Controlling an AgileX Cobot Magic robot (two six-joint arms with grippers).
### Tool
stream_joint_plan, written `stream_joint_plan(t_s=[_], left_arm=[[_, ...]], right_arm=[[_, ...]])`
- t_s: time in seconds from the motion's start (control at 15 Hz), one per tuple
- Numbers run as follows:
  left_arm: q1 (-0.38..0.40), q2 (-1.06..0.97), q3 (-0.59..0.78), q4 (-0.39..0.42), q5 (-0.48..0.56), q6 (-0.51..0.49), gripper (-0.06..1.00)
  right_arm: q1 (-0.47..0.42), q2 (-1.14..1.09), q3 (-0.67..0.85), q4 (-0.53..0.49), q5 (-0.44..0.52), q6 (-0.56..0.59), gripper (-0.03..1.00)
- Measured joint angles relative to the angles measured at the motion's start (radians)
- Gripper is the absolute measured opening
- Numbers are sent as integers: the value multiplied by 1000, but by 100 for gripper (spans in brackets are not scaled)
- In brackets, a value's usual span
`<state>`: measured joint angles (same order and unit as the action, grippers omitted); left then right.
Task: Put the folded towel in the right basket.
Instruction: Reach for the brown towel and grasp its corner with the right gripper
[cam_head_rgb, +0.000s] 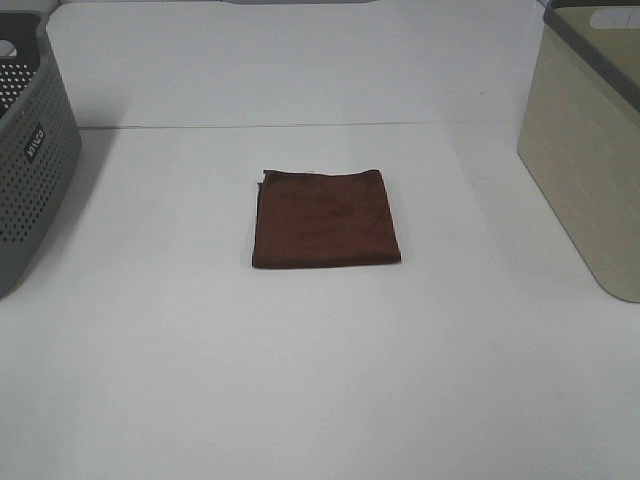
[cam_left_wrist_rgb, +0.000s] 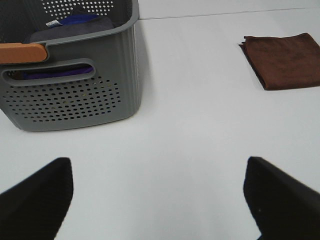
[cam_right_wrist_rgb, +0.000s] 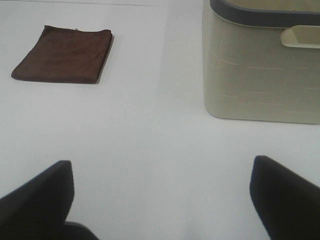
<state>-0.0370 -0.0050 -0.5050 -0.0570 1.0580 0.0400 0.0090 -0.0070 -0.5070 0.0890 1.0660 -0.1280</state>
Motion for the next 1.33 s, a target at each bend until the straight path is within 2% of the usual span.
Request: stream_joint_plan(t_s=[1.33], left_arm=[[0,0,0,0,0,0,88]], right_arm=[[0,0,0,0,0,0,89]])
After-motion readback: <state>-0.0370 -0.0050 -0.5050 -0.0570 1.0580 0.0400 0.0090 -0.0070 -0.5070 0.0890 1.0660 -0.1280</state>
